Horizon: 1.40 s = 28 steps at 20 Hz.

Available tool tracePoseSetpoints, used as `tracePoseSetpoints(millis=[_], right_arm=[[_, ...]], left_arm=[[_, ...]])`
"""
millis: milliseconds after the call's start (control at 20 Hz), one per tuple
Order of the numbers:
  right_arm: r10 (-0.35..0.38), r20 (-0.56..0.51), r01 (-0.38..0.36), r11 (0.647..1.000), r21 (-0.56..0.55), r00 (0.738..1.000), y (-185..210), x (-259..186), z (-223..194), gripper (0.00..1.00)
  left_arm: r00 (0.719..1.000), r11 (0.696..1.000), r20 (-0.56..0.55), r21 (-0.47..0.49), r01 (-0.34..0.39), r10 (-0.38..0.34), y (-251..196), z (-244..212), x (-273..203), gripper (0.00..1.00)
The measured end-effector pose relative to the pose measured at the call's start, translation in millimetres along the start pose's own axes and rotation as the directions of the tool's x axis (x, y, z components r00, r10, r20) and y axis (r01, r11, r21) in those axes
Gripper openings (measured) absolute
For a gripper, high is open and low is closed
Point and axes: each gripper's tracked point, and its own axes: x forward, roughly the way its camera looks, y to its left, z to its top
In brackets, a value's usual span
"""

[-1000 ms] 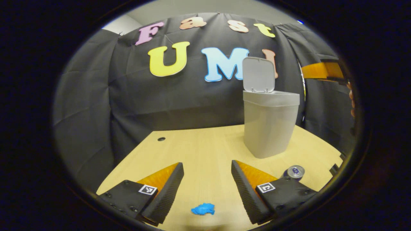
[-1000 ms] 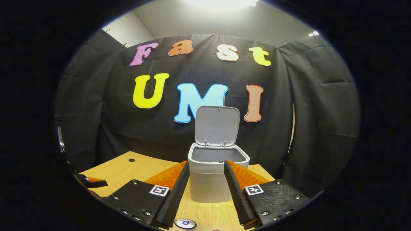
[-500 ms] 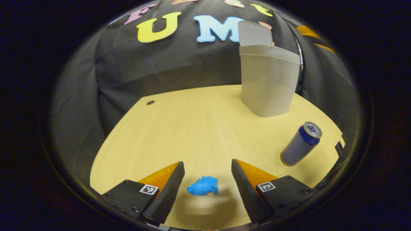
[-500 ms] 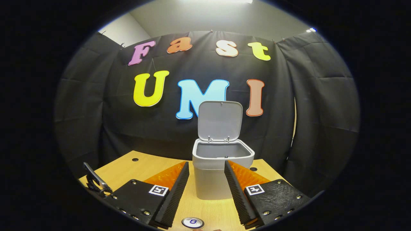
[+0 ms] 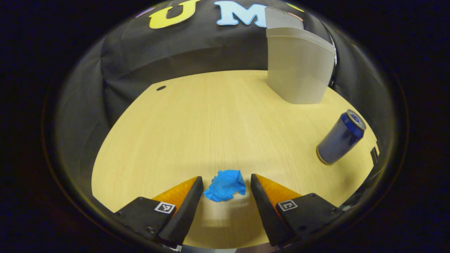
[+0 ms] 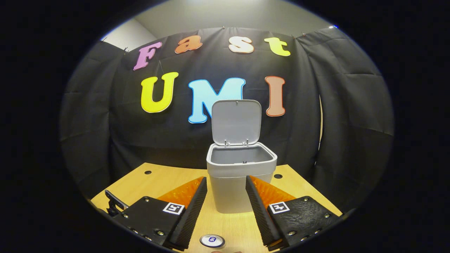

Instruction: Press the lid of the desktop garbage bin to open it, pick up the crumpled paper on the desktop and throw it into the bin, then pick up the pop can on the desktop and drop it into the bin, and finally close the garbage bin lid.

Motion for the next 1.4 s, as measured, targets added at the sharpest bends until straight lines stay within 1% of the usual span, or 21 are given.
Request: tracePoseSetpoints(millis=[50, 100, 150, 200, 250, 300, 350, 450, 500, 550, 600, 650, 700, 750, 800, 900, 950, 1050, 1250, 1300, 1400], right_arm=[[0.001, -0.001, -0.001, 1.000, 0.004, 1.000, -1, 0, -1, 0.73], [0.001, -0.003, -0.001, 1.000, 0.006, 1.000, -1, 0, -1, 0.76], [0.001, -0.003, -0.001, 1.000, 0.007, 1.000, -2, -1, -2, 0.73], [0.000, -0.003, 0.000, 1.000, 0.009, 1.000, -4, -1, -3, 0.73], [0.000, -0.005, 0.000, 1.000, 0.013, 1.000, -5, -1, -2, 0.73], [-0.001, -0.006, 0.001, 1.000, 0.018, 1.000, -6, -1, -3, 0.73], [-0.001, -0.005, 0.001, 1.000, 0.023, 1.000, -7, -1, -3, 0.73], [-0.007, -0.002, 0.007, 1.000, 0.025, 1.000, -10, -2, -1, 0.73], [-0.010, -0.001, 0.010, 1.000, 0.026, 1.000, -12, -2, -2, 0.73], [-0.012, -0.001, 0.012, 1.000, 0.027, 1.000, -14, -1, -2, 0.73], [-0.014, -0.002, 0.014, 0.999, 0.029, 1.000, -15, -2, -2, 0.73], [-0.017, -0.001, 0.017, 0.999, 0.033, 1.000, -16, -1, -1, 0.73], [-0.021, 0.002, 0.021, 0.999, 0.036, 1.000, -18, -2, -1, 0.73], [-0.023, 0.004, 0.023, 0.999, 0.039, 1.000, -20, -2, 0, 0.73], [-0.025, 0.005, 0.025, 0.999, 0.042, 1.000, -21, -2, 0, 0.73], [-0.027, 0.007, 0.027, 0.999, 0.045, 1.000, -22, -2, 0, 0.73], [-0.027, 0.006, 0.027, 0.999, 0.045, 1.000, -22, -1, -1, 0.73], [-0.025, -0.001, 0.025, 0.998, 0.049, 1.000, -24, -1, -4, 0.73], [-0.025, 0.004, 0.025, 0.998, 0.051, 1.000, -25, -2, -5, 0.73], [-0.025, 0.008, 0.025, 0.998, 0.049, 1.000, -26, -2, -5, 0.70], [-0.029, 0.018, 0.028, 0.999, 0.045, 0.999, -27, -3, -3, 0.70]], left_arm=[[1.000, 1.000, -0.004, 0.001, -0.006, 0.006, 2, 0, 1, 0.89], [1.000, 1.000, -0.007, 0.000, -0.006, 0.006, 2, 0, 2, 0.84], [1.000, 1.000, -0.006, -0.002, -0.005, 0.005, 0, -1, 5, 0.79], [1.000, 1.000, -0.008, -0.001, -0.011, 0.011, 0, -2, 7, 0.79], [1.000, 1.000, -0.012, 0.001, -0.010, 0.010, 0, -2, 9, 0.72], [1.000, 1.000, -0.015, -0.001, -0.007, 0.007, 0, -3, 9, 0.70], [1.000, 1.000, -0.016, -0.003, -0.018, 0.018, 2, -4, 11, 0.69], [1.000, 1.000, -0.017, -0.005, -0.017, 0.017, 2, -3, 12, 0.60], [1.000, 1.000, -0.018, -0.008, -0.019, 0.019, 3, -3, 13, 0.61], [1.000, 1.000, -0.019, -0.012, -0.016, 0.016, 3, -3, 13, 0.48], [1.000, 1.000, -0.018, -0.017, -0.008, 0.007, 2, -3, 12, 0.46], [1.000, 1.000, -0.013, -0.021, -0.010, 0.010, 4, -2, 12, 0.48], [1.000, 1.000, -0.011, -0.028, -0.011, 0.011, 5, -1, 13, 0.48], [1.000, 0.999, -0.008, -0.037, -0.009, 0.009, 6, 1, 12, 0.31], [1.000, 0.999, 0.004, -0.042, -0.010, 0.010, 7, 4, 11, 0.31], [0.998, 0.998, 0.032, -0.043, -0.046, 0.047, 15, 10, 10, 0.29], [0.998, 0.998, 0.042, -0.054, -0.041, 0.043, 15, 12, 7, 0.22], [0.998, 0.997, 0.059, -0.068, -0.025, 0.029, 11, 15, 5, 0.21], [0.996, 0.998, 0.081, -0.055, -0.027, 0.031, 11, 20, 0, 0.22], [0.996, 0.998, 0.089, -0.054, -0.025, 0.030, 12, 23, -1, 0.21], [0.995, 0.998, 0.099, -0.054, -0.028, 0.033, 15, 29, -5, 0.21]])
